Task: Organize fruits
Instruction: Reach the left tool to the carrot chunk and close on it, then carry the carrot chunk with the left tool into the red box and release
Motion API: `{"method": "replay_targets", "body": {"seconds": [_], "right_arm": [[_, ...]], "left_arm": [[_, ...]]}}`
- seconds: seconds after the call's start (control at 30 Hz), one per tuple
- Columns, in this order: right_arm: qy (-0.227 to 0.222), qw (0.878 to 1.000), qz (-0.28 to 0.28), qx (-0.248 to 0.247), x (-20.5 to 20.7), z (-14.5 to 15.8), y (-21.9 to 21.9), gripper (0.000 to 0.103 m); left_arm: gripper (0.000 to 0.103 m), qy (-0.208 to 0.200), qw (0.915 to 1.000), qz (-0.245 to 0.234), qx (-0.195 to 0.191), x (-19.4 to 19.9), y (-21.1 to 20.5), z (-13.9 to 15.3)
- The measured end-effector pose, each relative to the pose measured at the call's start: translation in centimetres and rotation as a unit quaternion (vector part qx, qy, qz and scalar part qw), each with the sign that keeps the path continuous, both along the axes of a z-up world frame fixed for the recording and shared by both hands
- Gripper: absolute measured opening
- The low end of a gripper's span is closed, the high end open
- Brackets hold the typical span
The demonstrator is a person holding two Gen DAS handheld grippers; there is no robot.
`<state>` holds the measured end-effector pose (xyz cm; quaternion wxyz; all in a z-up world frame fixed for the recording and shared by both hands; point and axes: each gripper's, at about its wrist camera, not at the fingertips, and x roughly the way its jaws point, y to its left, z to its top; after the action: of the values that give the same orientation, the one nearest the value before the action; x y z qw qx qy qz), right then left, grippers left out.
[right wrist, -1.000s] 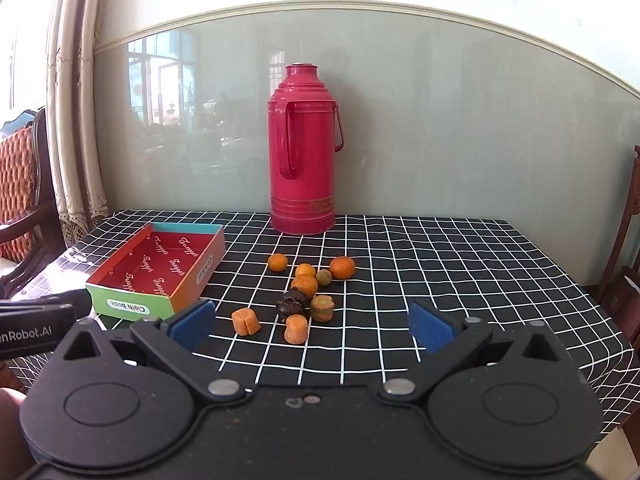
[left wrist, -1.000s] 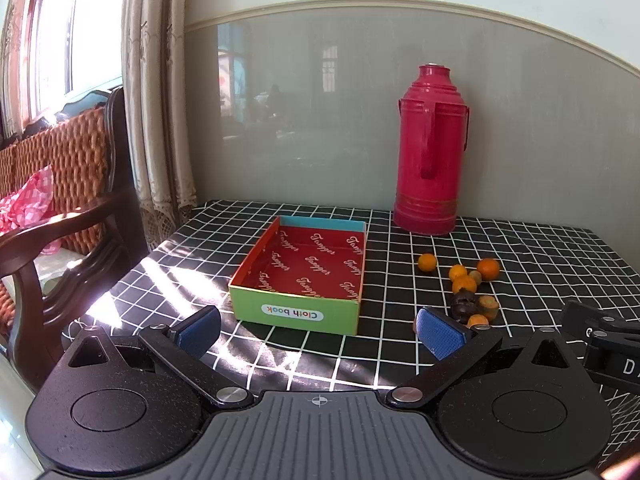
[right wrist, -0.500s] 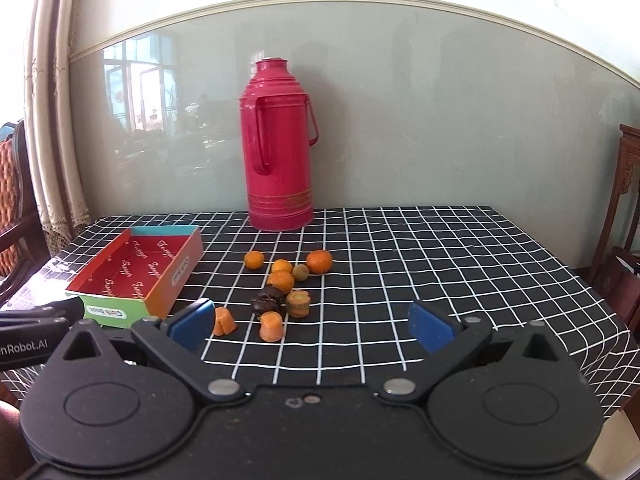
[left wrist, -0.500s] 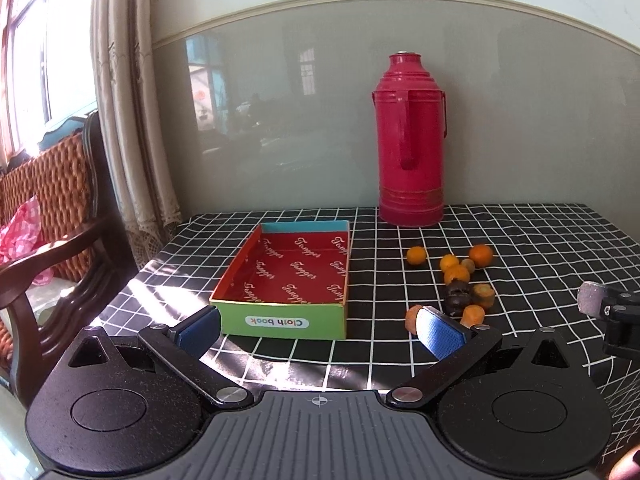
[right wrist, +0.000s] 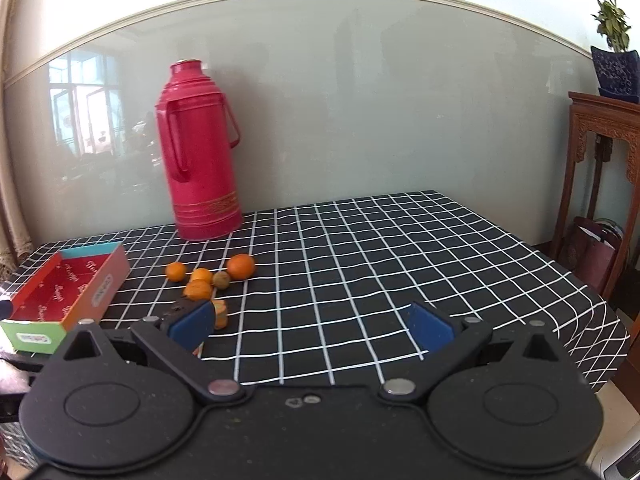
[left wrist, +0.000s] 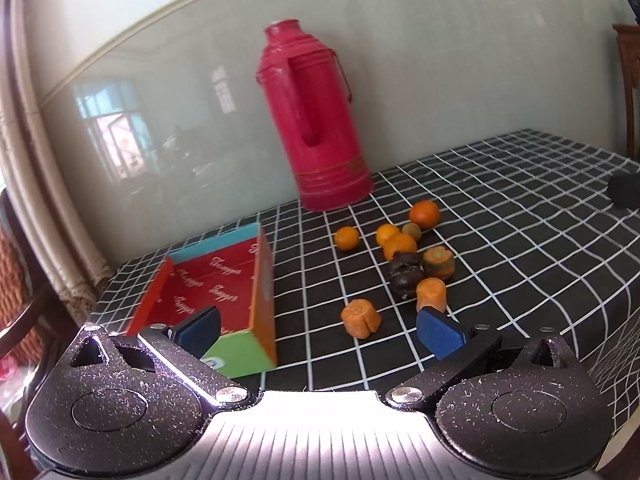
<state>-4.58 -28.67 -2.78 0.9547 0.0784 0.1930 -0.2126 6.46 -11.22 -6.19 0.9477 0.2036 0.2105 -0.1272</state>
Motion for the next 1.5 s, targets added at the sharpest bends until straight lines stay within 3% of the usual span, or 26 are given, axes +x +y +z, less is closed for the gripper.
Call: {"method": "replay_targets", "body": {"seconds": [0.37,0.47,0.67,0.77,0.87,0.93,0.97,1.0,1.2,1.5], "right_arm": [[0.030,0.999,-0.012,0.007,2.9,-3.2,-1.7,0.098],[0.034,0.999,-0.009,0.010,3.5,-3.7,-1.7,0.098],[0.038,0.999,0.000,0.014,4.4,-4.2,-1.4,0.098],[0.035,0.999,-0.003,0.013,4.8,-4.3,-1.2,0.098],[0.028,0.999,-0.003,0.018,5.0,-4.3,-1.2,0.097],[0.025,0.999,0.000,0.023,5.1,-4.4,-1.2,0.098],[0.025,0.999,0.002,0.026,5.2,-4.4,-1.2,0.098],[0.026,0.999,0.005,0.027,5.3,-4.5,-1.1,0.098],[0.030,0.999,0.016,0.031,5.8,-4.8,-0.7,0.098],[0.039,0.998,0.031,0.035,6.7,-5.2,0.3,0.098]], "left_arm": [[0.102,0.008,0.9988,-0.035,0.034,4.9,-2.5,-4.2],[0.085,0.018,0.9985,-0.036,0.036,6.0,-2.7,-5.1],[0.084,0.040,0.9982,-0.039,0.021,7.4,-2.5,-6.2],[0.071,0.064,0.9968,-0.047,0.007,8.0,-2.5,-6.7],[0.070,0.077,0.9959,-0.044,-0.018,8.6,-2.1,-7.0],[0.058,0.083,0.9950,-0.043,-0.035,8.8,-1.8,-7.0],[0.044,0.087,0.9943,-0.043,-0.046,9.0,-1.7,-7.1],[0.036,0.091,0.9932,-0.047,-0.055,9.0,-1.6,-7.1],[0.031,0.082,0.9934,-0.045,-0.066,8.6,-1.4,-7.1],[0.030,0.010,0.9970,-0.004,-0.076,8.3,0.6,-4.8]]}}
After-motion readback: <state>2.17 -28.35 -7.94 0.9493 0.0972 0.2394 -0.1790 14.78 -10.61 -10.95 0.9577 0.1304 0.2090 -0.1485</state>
